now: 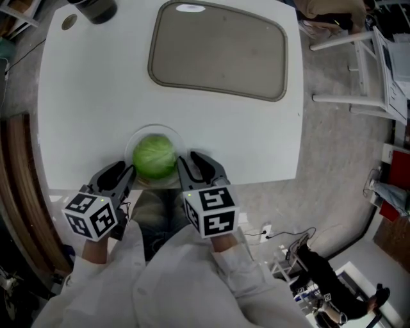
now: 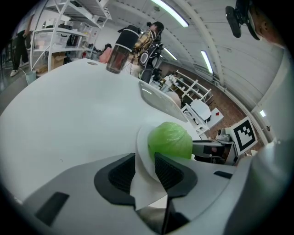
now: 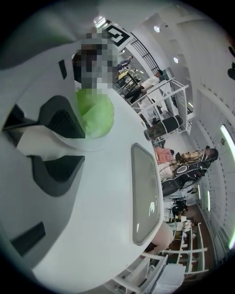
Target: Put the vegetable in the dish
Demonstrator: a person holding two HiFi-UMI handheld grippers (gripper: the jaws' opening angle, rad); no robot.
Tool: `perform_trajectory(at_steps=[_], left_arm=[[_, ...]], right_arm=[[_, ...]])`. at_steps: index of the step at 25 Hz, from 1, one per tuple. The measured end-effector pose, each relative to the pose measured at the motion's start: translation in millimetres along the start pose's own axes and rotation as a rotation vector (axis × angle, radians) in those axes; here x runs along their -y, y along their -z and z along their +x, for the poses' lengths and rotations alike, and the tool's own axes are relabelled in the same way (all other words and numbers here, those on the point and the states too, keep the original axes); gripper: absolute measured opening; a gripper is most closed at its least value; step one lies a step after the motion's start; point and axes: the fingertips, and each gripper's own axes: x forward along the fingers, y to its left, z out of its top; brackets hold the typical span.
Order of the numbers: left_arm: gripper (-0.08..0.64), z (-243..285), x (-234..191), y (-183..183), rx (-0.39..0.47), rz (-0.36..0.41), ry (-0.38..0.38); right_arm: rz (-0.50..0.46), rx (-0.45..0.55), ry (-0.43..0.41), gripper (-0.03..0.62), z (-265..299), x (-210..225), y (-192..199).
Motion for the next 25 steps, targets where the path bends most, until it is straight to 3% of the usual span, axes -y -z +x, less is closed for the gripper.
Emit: perform_trajectory(at_steps=[25], left_arm=[[0.102,3.5,-2.5,-3.5,0.045,-0.045,-0.035]], right_arm=[[0.097,0.019,-0.012,0.098,2.0,0.5,1.3]])
